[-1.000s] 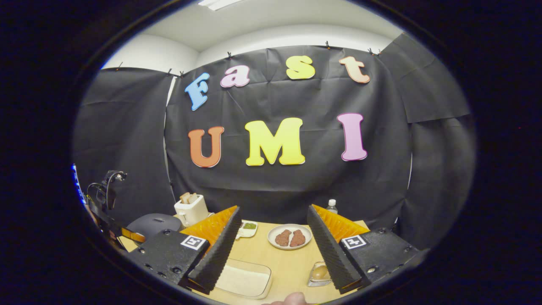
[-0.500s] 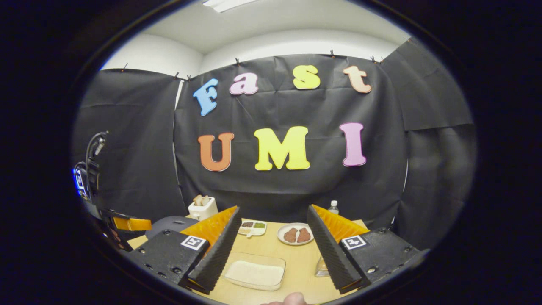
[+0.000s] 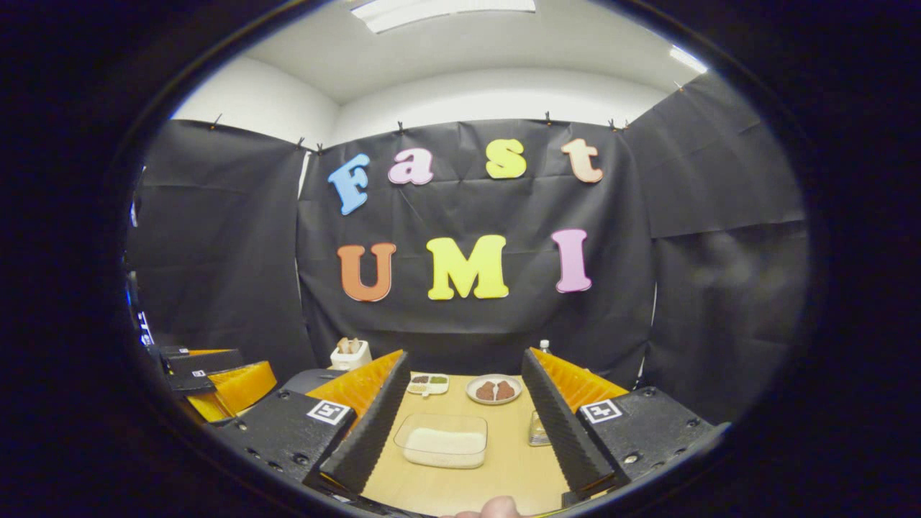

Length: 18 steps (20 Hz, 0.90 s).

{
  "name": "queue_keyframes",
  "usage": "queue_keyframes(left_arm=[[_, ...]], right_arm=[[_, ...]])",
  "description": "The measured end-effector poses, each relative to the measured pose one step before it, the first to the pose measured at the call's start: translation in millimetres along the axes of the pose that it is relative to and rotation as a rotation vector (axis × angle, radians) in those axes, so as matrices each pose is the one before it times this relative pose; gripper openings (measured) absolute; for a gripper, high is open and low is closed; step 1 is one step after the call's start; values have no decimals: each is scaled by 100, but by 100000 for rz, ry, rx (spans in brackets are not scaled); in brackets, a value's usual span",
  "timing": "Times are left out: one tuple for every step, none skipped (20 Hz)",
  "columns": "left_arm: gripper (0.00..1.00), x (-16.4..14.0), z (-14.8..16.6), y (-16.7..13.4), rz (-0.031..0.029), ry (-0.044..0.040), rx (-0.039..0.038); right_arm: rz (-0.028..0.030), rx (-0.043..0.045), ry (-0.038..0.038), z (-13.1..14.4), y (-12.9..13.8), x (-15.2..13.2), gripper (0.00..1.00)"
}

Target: Close the left gripper, press the button to open the rice cooker; take a wooden spoon from the chopstick holder with the right hand, scoop a spoonful of rice and pour it into the rice cooker, then put the wooden spoon back into the chopstick holder.

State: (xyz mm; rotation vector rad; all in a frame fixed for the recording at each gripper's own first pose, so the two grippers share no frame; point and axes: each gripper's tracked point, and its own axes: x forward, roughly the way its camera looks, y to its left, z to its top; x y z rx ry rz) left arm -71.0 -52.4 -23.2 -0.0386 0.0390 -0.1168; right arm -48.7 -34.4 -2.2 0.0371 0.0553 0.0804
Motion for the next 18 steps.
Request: queue_keyframes(left_arm=[[95, -951, 751, -210, 665, -2280, 81], [95, -640, 755, 33, 541, -2200, 60], [95, -579, 647, -95, 99, -2012, 23], [94, -412, 587, -127, -97, -2556, 477], [94, -240, 349, 116, 179, -1490, 838], [94, -210, 4, -52, 157, -110, 690], [94, -360, -285, -170, -128, 838, 436], [94, -141, -32, -161, -295, 147, 117], [94, -190, 355, -86, 360, -25, 0], [94, -80, 165, 272, 922, -497, -51], [94, -84, 69, 119, 498, -453, 273], [94, 170, 136, 87, 155, -206, 1056], [94, 27, 61, 295, 1256, -20, 1204], [94, -29, -4, 298, 641, 129, 297], [94, 159, 97, -368, -497, 158, -672], [94, 7, 197, -153, 55, -71, -1185], [84, -8, 75, -48, -31, 101, -1216], [94, -234, 85, -190, -367, -283, -555]], right_arm=[[-869, 100, -974, 77, -142, -1151, 96], [-1122, -174, -272, -147, -211, -1024, 96], [-845, 85, 356, -376, -104, -1061, 100], [-644, 375, 424, -316, -55, -861, 100], [-529, 650, 486, -381, -47, -905, 100], [-617, 962, 294, -257, -86, -735, 100], [-130, 1125, 466, -320, 29, -440, 100], [165, 948, 471, -157, 138, -312, 100], [763, 436, 321, -125, 210, -260, 100], [509, -293, -242, -35, 58, 43, 100], [-226, -842, -245, -147, -226, 146, 100], [-246, -464, 97, -128, -111, 303, 96], [26, 524, 1323, -397, 79, 230, 100], [656, 1584, 173, 52, 231, 138, 97], [-55, 1018, -556, 367, -46, 189, 100], [-448, -19, -378, 136, -169, 101, 96], [137, -474, 890, -322, -27, 41, 96], [691, -379, 750, -133, 159, -106, 100]])
